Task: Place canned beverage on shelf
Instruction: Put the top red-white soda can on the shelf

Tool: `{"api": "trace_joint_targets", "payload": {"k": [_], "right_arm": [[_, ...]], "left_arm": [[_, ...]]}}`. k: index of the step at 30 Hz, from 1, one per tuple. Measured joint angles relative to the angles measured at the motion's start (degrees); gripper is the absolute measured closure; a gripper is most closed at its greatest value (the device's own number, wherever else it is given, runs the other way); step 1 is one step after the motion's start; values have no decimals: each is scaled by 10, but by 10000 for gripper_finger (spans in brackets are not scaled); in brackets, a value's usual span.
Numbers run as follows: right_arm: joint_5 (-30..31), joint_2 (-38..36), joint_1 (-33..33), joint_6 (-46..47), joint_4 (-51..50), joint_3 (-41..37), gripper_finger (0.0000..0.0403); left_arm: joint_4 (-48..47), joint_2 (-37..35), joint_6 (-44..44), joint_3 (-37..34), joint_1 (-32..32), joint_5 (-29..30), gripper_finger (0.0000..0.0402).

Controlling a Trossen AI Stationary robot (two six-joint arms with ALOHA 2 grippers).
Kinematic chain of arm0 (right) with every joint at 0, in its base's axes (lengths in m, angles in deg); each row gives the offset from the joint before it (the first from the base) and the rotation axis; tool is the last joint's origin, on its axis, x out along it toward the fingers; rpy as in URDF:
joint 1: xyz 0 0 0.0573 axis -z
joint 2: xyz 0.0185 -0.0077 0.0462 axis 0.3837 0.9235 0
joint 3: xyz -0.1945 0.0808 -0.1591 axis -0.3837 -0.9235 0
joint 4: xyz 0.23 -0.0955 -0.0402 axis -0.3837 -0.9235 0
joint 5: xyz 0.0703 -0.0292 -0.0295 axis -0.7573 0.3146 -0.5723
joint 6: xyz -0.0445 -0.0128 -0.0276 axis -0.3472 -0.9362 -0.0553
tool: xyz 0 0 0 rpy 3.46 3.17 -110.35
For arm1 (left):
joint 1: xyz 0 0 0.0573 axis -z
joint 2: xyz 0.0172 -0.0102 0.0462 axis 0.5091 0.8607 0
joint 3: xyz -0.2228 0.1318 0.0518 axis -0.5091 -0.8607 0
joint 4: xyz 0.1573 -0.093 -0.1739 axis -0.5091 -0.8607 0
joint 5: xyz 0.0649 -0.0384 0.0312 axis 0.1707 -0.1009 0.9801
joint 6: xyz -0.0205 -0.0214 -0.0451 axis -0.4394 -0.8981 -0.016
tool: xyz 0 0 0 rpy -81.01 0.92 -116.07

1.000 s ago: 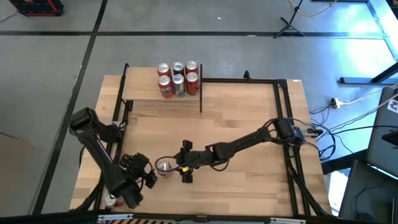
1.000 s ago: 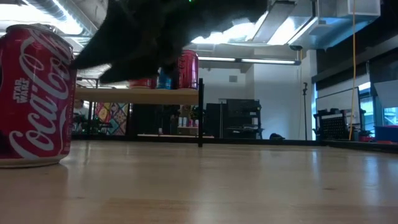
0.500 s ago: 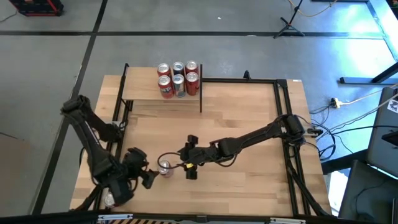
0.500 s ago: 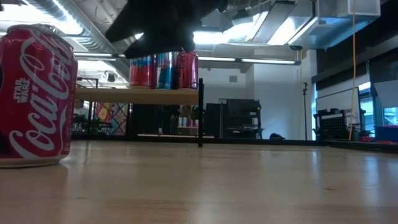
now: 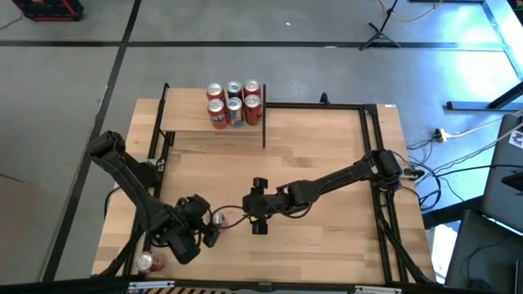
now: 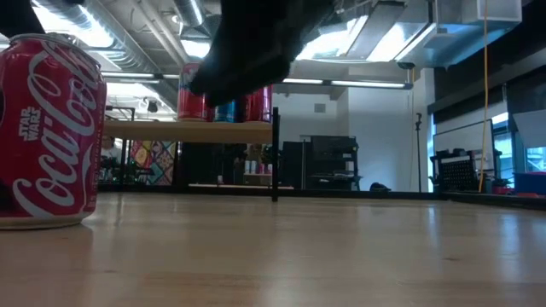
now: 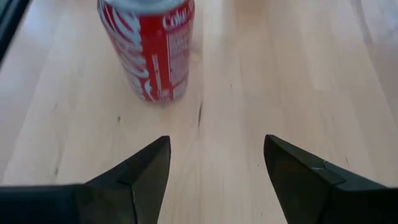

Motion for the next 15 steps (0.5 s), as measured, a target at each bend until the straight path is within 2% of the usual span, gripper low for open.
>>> {"api": "trace_joint_targets", "payload": {"k": [15], "right_arm": [[-7,0,0,0,-71,0,155]], "left_arm": [[6,58,33,0,-25,-39,52]]}}
